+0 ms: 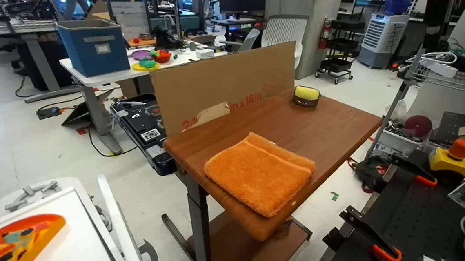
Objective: Move the towel to the right
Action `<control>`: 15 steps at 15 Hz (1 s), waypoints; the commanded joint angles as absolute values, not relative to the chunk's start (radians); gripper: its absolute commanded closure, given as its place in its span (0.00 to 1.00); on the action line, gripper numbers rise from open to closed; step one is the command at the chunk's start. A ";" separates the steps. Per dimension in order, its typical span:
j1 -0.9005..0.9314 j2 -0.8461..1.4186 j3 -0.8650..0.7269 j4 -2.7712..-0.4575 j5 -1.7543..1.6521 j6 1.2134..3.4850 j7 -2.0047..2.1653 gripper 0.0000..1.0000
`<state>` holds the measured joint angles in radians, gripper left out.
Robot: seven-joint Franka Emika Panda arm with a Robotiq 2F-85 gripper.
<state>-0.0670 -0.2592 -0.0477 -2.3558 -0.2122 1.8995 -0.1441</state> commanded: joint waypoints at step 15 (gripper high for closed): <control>0.003 -0.124 -0.003 -2.339 -0.156 2.045 -0.112 0.00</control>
<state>-0.0385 -0.2025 -0.0333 -2.3564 -0.1975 1.9685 -0.1345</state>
